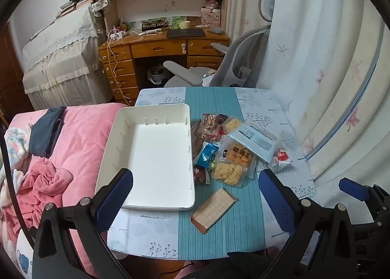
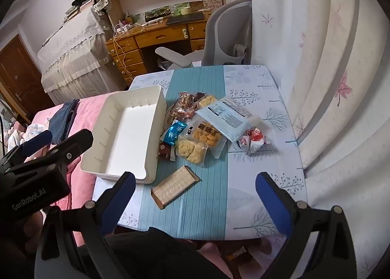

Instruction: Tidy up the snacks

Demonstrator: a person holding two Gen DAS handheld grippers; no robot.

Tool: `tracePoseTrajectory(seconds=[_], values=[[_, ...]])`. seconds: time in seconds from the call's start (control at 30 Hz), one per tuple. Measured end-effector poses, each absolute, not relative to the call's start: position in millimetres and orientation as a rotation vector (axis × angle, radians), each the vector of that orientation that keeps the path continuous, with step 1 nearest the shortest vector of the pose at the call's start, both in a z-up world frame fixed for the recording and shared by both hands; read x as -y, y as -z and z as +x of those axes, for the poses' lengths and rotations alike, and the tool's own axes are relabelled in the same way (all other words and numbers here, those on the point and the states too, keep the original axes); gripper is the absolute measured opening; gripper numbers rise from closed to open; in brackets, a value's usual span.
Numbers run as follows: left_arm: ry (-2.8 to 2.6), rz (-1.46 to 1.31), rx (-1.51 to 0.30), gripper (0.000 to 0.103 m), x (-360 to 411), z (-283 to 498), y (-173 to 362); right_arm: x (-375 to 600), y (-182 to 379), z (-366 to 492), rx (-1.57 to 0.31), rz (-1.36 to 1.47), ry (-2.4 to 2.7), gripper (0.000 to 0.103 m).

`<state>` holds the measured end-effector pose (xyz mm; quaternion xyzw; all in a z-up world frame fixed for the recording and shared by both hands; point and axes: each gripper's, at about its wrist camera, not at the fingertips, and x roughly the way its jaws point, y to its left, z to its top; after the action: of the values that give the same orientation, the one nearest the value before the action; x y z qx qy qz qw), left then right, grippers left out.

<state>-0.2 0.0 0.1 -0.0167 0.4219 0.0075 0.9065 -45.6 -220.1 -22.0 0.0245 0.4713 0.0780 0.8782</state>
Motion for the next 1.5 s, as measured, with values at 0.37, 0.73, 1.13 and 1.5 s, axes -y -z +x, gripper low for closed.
tracePoseTrajectory(seconds=[0.37,0.73,1.13,1.5], values=[[-0.008,-0.028,-0.877,0.102,4,-4,0,223,22,-42,-0.987,0.055,-0.164,0.100],[0.004,-0.019,-0.893,0.102,5,7,5,223,22,-40,-0.990,0.059,-0.164,0.100],[0.004,-0.015,-0.901,0.102,8,11,8,215,23,-41,-0.994,0.062,-0.164,0.100],[0.057,-0.021,-0.906,0.102,-8,9,15,223,34,-37,-0.989,0.064,-0.144,0.100]])
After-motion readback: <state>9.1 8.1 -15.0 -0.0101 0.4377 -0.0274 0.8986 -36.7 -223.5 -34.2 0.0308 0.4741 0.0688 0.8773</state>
